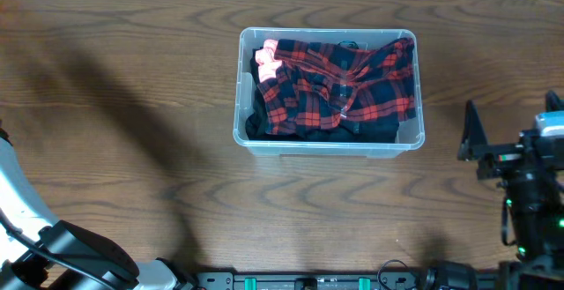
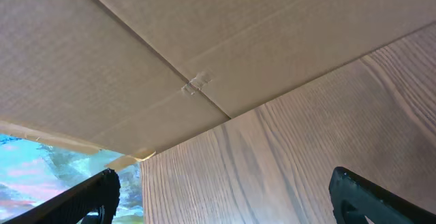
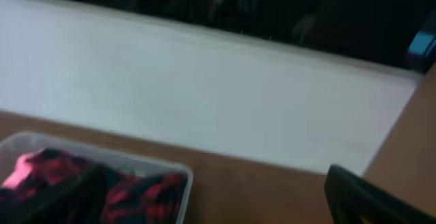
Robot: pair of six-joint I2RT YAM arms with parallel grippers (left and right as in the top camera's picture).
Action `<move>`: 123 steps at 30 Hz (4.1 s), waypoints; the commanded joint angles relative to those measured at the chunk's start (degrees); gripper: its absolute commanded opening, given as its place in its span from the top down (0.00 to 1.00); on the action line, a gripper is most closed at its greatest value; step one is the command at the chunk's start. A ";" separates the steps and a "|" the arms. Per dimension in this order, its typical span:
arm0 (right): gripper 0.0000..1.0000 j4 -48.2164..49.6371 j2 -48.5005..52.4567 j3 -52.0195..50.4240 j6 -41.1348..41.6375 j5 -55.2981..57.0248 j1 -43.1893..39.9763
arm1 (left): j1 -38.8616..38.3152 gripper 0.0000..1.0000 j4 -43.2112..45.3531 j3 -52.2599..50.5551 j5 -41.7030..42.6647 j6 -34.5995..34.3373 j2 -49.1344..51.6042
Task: Pack container
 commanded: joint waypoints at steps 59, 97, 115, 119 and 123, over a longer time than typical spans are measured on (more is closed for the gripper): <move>0.01 18.18 -29.99 -50.45 6.82 7.76 5.38 | 0.17 0.02 -0.04 -0.68 -0.85 -0.33 -0.61; 0.01 15.30 -29.97 -50.40 -3.72 10.36 5.46 | 0.17 0.02 -0.04 -0.68 -0.85 -0.33 -0.61; 0.01 15.30 -29.97 -50.40 -3.74 10.34 5.46 | 0.17 0.02 -0.04 -0.68 -0.85 -0.33 -0.61; 0.01 15.30 -29.94 -50.40 -3.72 10.34 5.46 | 0.17 0.02 -0.04 -0.68 -0.85 -0.33 -0.61; 0.01 15.30 -29.94 -50.40 -3.72 10.36 5.46 | 0.17 0.02 -0.07 -0.68 -0.85 -0.33 -0.61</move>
